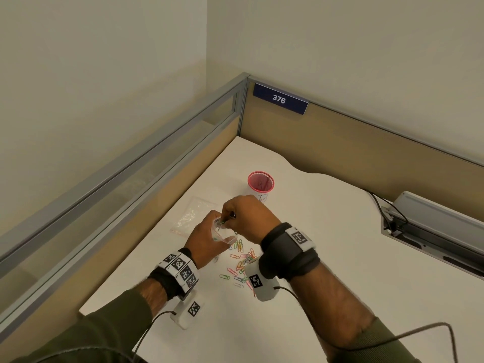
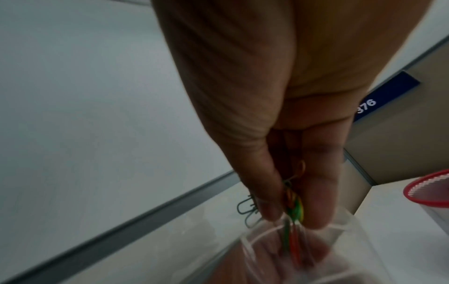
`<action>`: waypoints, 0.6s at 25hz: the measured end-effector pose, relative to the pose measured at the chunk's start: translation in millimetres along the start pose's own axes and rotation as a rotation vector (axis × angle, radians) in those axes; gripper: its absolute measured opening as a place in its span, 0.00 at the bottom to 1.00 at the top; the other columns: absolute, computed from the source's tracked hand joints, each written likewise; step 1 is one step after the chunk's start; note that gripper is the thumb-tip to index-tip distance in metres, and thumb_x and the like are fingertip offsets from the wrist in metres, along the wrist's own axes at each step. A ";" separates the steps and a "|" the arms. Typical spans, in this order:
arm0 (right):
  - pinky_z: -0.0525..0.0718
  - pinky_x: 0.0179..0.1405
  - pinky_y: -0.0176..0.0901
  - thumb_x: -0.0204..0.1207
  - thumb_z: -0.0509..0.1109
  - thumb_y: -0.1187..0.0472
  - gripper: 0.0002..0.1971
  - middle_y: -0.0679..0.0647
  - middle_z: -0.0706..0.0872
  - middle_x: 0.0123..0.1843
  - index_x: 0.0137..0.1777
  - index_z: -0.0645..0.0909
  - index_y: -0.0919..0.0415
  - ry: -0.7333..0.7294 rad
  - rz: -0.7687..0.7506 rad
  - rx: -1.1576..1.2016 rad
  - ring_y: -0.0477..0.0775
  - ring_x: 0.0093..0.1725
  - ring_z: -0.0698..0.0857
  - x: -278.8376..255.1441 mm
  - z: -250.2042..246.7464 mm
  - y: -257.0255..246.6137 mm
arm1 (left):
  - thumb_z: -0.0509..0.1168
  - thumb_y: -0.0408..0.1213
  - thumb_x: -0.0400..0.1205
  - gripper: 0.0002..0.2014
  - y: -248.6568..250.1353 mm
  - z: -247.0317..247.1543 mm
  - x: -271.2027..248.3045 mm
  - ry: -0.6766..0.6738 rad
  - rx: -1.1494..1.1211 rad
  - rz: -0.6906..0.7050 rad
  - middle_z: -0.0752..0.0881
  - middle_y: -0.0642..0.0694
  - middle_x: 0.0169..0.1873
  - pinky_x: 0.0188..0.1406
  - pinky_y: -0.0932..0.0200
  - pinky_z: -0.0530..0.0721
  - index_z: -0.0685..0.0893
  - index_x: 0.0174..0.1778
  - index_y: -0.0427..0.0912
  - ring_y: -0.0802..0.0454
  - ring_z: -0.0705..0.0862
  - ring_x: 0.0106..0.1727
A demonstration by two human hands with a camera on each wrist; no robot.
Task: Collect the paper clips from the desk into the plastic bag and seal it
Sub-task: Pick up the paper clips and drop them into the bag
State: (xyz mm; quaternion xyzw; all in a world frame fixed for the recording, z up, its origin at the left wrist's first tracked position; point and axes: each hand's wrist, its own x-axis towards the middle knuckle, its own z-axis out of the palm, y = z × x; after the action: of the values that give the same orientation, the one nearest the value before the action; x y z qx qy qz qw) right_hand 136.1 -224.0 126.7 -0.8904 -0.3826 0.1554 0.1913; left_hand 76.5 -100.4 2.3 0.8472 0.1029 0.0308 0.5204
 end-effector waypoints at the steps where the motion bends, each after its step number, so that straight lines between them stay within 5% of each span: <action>1: 0.85 0.50 0.44 0.76 0.72 0.64 0.06 0.57 0.89 0.50 0.51 0.87 0.61 -0.021 0.000 -0.045 0.56 0.49 0.86 1.8 3.5 -1.0 | 0.80 0.36 0.74 0.23 0.9 0.3 0.2 0.011 -0.006 -0.014 0.84 0.57 0.47 0.48 0.66 0.83 0.76 0.60 0.48 0.55 0.84 0.50; 3: 0.86 0.52 0.46 0.76 0.70 0.65 0.07 0.57 0.88 0.52 0.53 0.86 0.59 -0.034 0.015 -0.086 0.57 0.50 0.85 3.7 9.1 -1.3 | 0.78 0.30 0.74 0.27 3.7 -0.2 -0.5 0.016 -0.033 -0.051 0.86 0.48 0.53 0.56 0.54 0.86 0.77 0.67 0.41 0.48 0.85 0.54; 6: 0.86 0.51 0.48 0.77 0.70 0.64 0.06 0.55 0.88 0.49 0.51 0.86 0.59 0.059 0.003 -0.016 0.54 0.47 0.85 -0.4 5.4 0.4 | 0.79 0.36 0.75 0.23 3.4 -1.3 -0.3 -0.002 -0.021 -0.004 0.84 0.53 0.51 0.53 0.60 0.81 0.76 0.60 0.46 0.50 0.84 0.56; 11: 0.86 0.50 0.45 0.76 0.68 0.67 0.08 0.52 0.89 0.48 0.50 0.86 0.59 0.248 0.173 0.171 0.52 0.46 0.86 -23.3 14.7 57.4 | 0.80 0.38 0.73 0.18 -9.0 -11.2 -3.9 0.022 -0.144 0.063 0.87 0.50 0.54 0.66 0.55 0.83 0.80 0.54 0.50 0.52 0.86 0.63; 15: 0.79 0.65 0.48 0.78 0.64 0.67 0.15 0.57 0.81 0.64 0.63 0.81 0.58 -0.002 0.539 -0.027 0.59 0.64 0.81 -48.5 75.1 121.0 | 0.81 0.34 0.73 0.18 -14.3 -19.3 -5.3 0.047 -0.172 0.054 0.88 0.48 0.54 0.61 0.72 0.78 0.81 0.53 0.46 0.55 0.86 0.61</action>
State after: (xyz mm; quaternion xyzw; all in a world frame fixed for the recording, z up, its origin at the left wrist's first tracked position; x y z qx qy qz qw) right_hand 147.5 -320.0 11.4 -0.9625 -0.1338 0.1964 0.1306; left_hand 66.2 -78.4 -1.3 0.8009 0.0892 0.0731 0.5876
